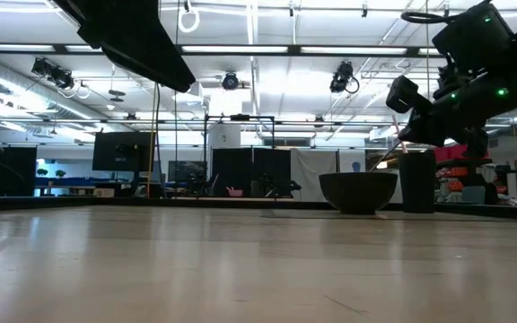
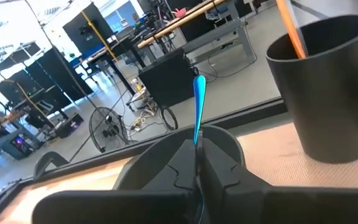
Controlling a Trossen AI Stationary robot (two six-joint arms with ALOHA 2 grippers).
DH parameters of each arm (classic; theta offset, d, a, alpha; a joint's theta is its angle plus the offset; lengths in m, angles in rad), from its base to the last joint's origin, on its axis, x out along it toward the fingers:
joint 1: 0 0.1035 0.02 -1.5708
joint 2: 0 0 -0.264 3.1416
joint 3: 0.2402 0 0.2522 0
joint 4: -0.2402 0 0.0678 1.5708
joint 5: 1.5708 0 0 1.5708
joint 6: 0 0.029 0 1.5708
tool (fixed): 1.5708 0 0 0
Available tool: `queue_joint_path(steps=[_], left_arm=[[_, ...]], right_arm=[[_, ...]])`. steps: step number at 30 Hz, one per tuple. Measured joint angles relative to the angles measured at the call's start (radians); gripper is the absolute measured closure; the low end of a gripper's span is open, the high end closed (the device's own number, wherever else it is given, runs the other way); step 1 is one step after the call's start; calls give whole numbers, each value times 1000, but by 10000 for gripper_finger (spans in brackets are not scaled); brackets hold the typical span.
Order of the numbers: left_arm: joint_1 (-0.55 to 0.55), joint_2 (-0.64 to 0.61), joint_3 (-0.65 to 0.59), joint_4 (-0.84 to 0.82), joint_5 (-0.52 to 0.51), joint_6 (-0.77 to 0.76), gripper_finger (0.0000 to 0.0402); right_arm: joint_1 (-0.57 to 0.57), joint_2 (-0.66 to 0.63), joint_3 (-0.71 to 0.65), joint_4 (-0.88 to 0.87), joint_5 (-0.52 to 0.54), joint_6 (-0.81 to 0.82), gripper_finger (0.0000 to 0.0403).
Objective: Pick & Place Utensil
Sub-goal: Put the black spoon into the black bowl on the brown mat
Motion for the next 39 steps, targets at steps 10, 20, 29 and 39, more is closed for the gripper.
queue_joint_path(steps=[10,20,29,39], left_arm=[[0,0,0,0,0,-2,191],[0,0,0,0,0,-5,191],[0,0,0,0,0,-7,191],[0,0,0,13,3,-7,191]], right_arm=[[-56,-1,0,-117,-92,224,395],[-55,-1,0,-126,-123,227,392],[-53,-12,0,-155,-141,229,389],[-53,-43,0,-207,-163,225,328]])
